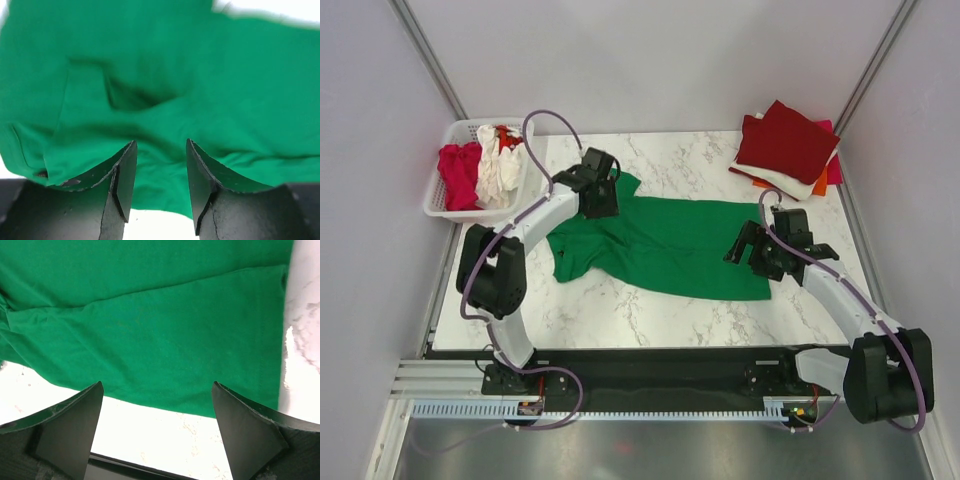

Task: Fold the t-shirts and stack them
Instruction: Fold the tshirt

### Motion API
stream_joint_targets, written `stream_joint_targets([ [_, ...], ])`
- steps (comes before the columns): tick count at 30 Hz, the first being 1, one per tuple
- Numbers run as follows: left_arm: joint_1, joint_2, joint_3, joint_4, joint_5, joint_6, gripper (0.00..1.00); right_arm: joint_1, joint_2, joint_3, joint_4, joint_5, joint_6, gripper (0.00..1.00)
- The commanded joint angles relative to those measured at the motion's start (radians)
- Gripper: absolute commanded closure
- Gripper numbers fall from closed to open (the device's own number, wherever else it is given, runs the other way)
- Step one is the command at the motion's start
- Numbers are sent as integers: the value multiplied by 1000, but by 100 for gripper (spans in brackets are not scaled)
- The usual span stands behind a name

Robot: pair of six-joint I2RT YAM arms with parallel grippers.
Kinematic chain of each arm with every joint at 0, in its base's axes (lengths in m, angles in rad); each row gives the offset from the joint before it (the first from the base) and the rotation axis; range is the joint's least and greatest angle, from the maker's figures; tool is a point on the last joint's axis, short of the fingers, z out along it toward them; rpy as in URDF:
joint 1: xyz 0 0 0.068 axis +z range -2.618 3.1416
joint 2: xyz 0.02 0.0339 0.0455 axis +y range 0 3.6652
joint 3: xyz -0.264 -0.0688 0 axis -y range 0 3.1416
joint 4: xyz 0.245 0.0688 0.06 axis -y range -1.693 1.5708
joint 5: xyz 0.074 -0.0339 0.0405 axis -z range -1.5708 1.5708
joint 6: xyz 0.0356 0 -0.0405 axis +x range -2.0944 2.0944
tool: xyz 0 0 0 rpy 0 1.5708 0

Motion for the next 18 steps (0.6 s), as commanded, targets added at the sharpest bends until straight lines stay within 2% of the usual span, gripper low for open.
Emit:
stream_joint_targets([
  [1, -19, -56, -164, -39, -27, -78, 50, 37, 27, 44, 72, -51, -5, 3],
  [6, -42, -171, -405, 51, -62, -127, 50, 208, 143, 184, 92, -34, -7, 3],
  [10, -22, -173, -557, 48, -148, -150, 51, 284, 272, 308, 129, -40, 2, 4],
  [14, 13, -245, -655, 44, -128, -190, 52, 334, 433, 513, 152, -81, 7, 3],
  [18, 13, -413, -735, 25, -67, -224, 50, 417, 658, 704, 163, -146, 15, 4],
])
